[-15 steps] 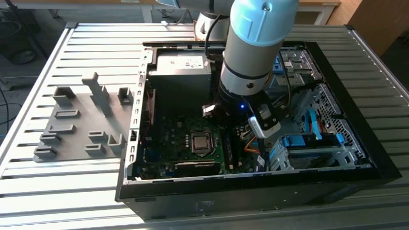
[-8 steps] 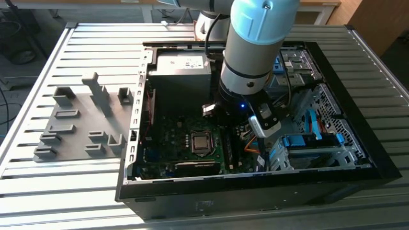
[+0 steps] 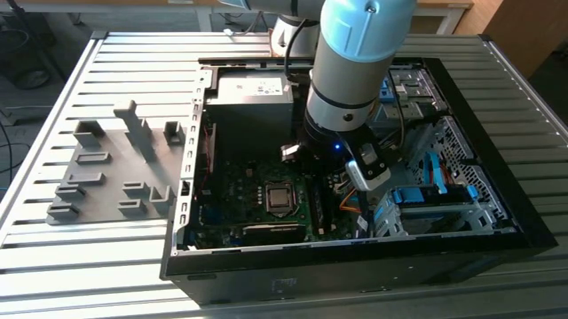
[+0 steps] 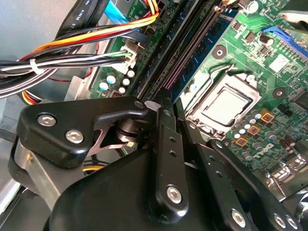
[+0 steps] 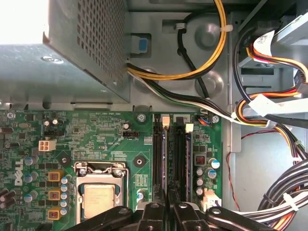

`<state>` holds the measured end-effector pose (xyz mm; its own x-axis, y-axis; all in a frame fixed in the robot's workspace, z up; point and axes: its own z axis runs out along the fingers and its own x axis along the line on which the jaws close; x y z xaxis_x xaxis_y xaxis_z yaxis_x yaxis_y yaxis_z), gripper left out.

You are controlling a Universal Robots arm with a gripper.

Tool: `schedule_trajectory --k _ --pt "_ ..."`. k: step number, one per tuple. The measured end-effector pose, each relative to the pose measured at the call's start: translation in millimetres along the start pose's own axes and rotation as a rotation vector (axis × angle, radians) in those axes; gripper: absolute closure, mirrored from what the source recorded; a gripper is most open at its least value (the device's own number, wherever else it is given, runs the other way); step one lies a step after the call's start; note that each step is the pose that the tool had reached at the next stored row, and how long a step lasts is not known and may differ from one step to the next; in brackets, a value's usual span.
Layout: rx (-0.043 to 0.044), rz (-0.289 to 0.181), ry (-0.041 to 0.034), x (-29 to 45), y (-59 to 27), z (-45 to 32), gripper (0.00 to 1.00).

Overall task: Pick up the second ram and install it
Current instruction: 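Insert the second ram into the second slot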

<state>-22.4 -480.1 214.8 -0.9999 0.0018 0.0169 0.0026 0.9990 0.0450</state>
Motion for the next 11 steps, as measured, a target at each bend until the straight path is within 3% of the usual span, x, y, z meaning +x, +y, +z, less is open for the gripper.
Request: schedule_trajectory --k 11 --pt "0.0001 -0.003 0.0006 -0.1 -0.2 5.0 0.86"
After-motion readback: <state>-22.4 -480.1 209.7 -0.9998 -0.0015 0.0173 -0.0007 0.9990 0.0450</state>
